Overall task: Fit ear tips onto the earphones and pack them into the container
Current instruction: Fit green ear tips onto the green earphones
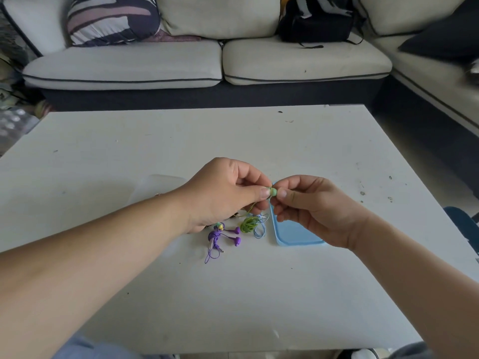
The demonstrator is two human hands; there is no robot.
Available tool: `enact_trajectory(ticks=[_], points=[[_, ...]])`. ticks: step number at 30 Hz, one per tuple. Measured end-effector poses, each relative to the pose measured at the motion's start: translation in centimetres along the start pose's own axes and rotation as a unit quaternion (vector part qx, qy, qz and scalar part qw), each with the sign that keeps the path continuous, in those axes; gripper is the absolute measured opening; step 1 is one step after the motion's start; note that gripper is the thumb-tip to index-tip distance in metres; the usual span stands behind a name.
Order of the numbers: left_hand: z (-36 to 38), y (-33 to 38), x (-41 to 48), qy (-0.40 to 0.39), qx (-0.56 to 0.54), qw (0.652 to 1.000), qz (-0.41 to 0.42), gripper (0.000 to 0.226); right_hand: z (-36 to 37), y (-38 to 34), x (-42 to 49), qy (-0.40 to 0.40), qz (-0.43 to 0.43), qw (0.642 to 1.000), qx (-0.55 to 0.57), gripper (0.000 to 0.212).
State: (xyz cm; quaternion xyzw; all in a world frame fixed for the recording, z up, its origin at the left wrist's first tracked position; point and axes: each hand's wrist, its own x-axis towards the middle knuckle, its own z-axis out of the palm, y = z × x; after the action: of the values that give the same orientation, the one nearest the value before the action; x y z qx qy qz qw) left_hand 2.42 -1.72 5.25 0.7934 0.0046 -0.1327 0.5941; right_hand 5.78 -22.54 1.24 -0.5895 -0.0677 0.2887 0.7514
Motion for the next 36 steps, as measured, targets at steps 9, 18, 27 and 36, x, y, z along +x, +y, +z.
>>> enact_trajectory(ticks=[9,18,27,36], points=[[-1.8,-0.4,-1.0,0.029,-0.035,0.999,-0.019,0.01,2.1,0.2,0.7,0.006,-0.035,0.998,-0.051,0.018],[-4.3,-1.6,-2.7,0.069,-0.064,0.994,-0.063,0.011,6.3,0.0,1.4,0.087,-0.115,0.969,-0.198,0.012],[-9.6,-1.7,-5.0,0.121,-0.034,0.991,-0.055,0.009,12.0,1.3,3.7,0.094,-0.124,0.967,-0.203,0.023],[-13.7,-6.8,-5.4,0.186,0.124,0.972,-0.076,0.007,15.9,4.3,5.0,0.06,-0.044,0.975,-0.209,0.013]])
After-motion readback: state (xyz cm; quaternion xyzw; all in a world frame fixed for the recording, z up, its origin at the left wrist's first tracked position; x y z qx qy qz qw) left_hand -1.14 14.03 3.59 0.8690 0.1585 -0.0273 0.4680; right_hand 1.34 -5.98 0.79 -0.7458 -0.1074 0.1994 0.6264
